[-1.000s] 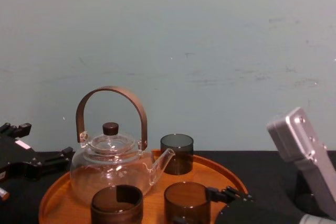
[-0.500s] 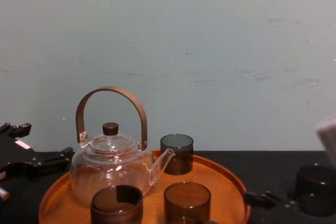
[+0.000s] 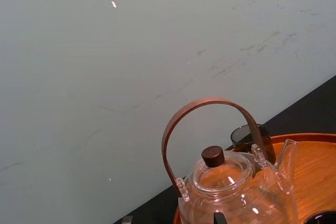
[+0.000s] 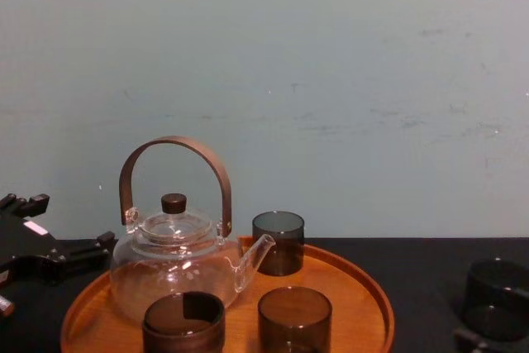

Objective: Pick up the glass from the table and place it on the tray.

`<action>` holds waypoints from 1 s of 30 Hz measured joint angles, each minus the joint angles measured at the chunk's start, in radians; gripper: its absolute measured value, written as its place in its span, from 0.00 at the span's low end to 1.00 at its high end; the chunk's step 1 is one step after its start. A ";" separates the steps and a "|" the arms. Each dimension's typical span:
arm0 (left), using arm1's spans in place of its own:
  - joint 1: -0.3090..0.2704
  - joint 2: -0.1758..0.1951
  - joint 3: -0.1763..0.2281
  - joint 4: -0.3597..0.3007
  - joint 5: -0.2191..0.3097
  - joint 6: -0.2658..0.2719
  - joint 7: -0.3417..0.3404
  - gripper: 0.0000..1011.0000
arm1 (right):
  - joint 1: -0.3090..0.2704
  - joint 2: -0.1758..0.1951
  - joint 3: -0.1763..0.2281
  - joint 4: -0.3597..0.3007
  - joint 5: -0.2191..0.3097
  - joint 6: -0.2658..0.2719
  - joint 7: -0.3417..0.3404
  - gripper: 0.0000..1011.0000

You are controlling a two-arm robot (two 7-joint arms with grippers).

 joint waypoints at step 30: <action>0.000 0.000 0.000 0.000 0.000 0.000 0.000 0.99 | 0.095 -0.051 0.113 0.174 0.035 -0.016 0.022 0.99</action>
